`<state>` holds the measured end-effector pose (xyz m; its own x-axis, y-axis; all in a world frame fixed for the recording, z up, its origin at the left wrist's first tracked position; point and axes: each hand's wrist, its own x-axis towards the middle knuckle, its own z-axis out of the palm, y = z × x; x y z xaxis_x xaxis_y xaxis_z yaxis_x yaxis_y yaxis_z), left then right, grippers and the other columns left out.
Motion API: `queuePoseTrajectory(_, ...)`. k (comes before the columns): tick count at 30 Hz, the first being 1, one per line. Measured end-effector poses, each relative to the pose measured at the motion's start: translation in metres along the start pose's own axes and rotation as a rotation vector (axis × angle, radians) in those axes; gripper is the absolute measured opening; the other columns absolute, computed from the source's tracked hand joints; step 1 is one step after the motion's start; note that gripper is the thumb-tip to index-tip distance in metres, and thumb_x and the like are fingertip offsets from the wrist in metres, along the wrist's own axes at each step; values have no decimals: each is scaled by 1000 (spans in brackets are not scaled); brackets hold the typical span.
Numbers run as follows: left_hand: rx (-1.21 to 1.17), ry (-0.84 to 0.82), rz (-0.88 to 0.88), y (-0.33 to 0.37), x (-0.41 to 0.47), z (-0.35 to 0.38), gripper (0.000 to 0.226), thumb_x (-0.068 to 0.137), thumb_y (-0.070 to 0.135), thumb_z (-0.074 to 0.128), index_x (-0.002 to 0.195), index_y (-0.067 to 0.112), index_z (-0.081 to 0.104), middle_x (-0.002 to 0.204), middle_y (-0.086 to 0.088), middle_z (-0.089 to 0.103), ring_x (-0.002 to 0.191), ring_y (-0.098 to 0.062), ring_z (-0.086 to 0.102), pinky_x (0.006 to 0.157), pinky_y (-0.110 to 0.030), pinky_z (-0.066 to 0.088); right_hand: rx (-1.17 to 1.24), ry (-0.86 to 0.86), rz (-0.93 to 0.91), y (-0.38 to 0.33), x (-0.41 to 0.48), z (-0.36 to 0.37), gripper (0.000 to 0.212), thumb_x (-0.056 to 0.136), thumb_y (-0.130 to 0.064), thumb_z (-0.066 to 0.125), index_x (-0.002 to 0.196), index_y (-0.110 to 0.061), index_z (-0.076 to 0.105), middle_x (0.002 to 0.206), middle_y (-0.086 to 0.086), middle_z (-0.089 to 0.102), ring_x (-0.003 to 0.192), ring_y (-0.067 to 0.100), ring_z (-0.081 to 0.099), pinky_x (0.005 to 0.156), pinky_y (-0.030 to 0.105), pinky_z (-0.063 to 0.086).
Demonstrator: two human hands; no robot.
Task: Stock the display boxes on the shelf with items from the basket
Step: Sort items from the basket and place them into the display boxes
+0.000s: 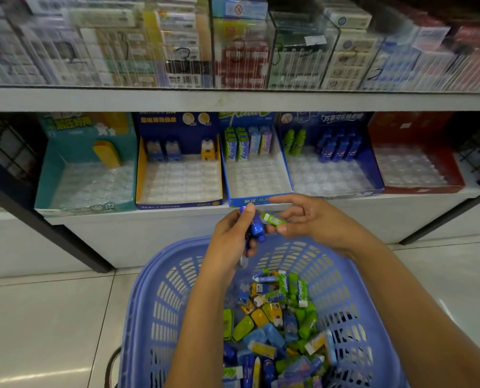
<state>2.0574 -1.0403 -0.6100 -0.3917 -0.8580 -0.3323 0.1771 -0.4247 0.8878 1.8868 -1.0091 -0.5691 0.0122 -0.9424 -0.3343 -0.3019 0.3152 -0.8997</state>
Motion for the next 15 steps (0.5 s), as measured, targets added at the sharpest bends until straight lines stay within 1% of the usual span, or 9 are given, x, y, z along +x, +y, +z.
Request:
queuePoseTrajectory(2,-54,11,5,4,2,-7,32,97,37,47,96,8,59,73,-9,72,42,-9,40,38,-19,34,-16,20,-19,-9,11,-2,48,88,0,60,133,-17,51,110,2,57,87,17,64,78,20,55)
queuePoseTrajectory(4,-94,36,29,10,3,-16,33,97,37,46,97,7,58,72,-8,71,43,-9,39,39,-19,34,3,118,-49,-20,26,-5,40,91,-5,57,131,-10,52,112,5,60,83,12,63,77,15,51)
queuePoseTrajectory(5,-119,49,41,12,4,-20,34,97,37,45,97,6,58,72,-8,70,43,-10,38,39,-20,34,0,168,-71,-26,34,-7,35,91,-10,60,125,-8,57,110,5,64,86,10,63,79,13,49)
queuePoseTrajectory(7,-177,70,50,15,5,-27,35,96,37,45,99,6,58,72,-8,70,43,-10,38,39,-20,34,-12,258,-104,-38,51,-9,31,83,-24,70,112,-14,65,101,-1,68,91,7,62,85,16,48)
queuePoseTrajectory(8,-197,78,48,17,6,-29,35,97,37,44,100,5,58,72,-8,69,43,-9,38,39,-20,34,-20,309,-108,-44,60,-9,36,77,-30,75,109,-15,67,94,-5,67,89,6,61,83,18,47)
queuePoseTrajectory(10,-212,91,46,18,7,-33,35,97,36,44,98,5,59,72,-9,69,42,-9,39,38,-20,34,-33,379,-130,-53,77,-5,34,68,-36,81,95,-20,67,78,-11,63,73,-2,58,67,11,44)
queuePoseTrajectory(11,-216,97,45,19,8,-34,35,97,36,44,96,5,60,72,-9,69,42,-9,39,38,-20,33,-48,393,-157,-56,86,-2,28,66,-36,82,81,-20,67,68,-12,60,60,-5,54,57,8,40)
queuePoseTrajectory(13,-227,110,41,18,9,-35,34,98,36,43,94,6,60,71,-10,69,42,-9,39,37,-20,33,-104,426,-216,-59,103,5,33,69,-34,81,58,-13,58,51,-5,51,44,-2,46,47,10,37)
queuePoseTrajectory(15,-241,128,38,18,10,-36,36,98,35,43,95,4,60,71,-10,69,41,-10,39,37,-20,34,-175,465,-241,-61,116,11,39,77,-30,76,60,-1,57,55,9,59,52,9,57,57,22,51)
